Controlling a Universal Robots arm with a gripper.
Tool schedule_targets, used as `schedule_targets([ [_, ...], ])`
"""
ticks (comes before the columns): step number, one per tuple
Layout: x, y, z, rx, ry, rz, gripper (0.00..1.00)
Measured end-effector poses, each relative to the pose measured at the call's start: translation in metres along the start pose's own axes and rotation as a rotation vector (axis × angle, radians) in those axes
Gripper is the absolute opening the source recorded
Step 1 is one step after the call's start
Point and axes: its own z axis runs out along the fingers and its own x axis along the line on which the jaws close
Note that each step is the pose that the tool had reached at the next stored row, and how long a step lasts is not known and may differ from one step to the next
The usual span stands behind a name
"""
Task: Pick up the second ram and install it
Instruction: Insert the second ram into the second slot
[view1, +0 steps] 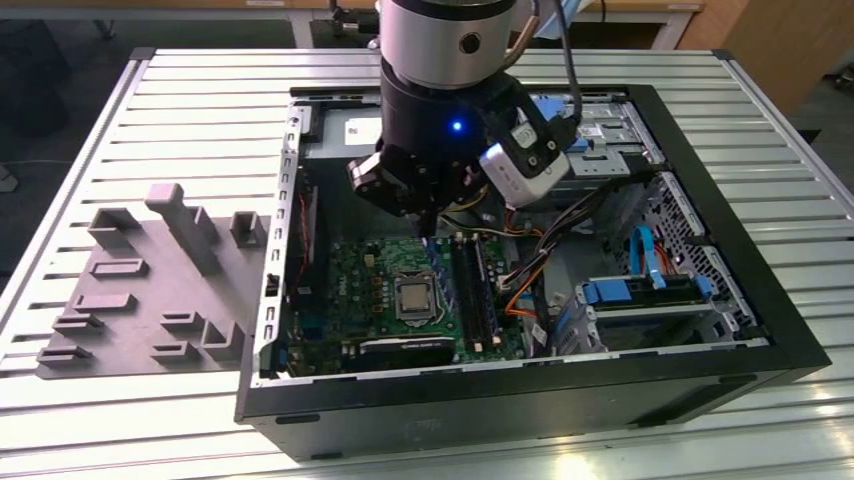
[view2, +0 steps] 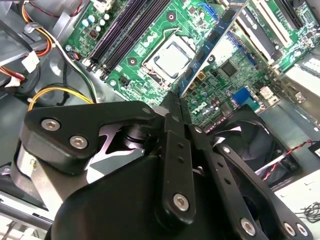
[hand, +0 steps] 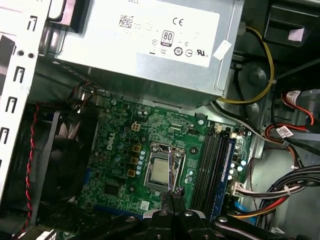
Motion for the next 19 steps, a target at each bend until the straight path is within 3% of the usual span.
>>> schedule_targets([
  [19,0.0000,0.0000,0.0017,-0.0015,-0.0034,0.121,0.11],
])
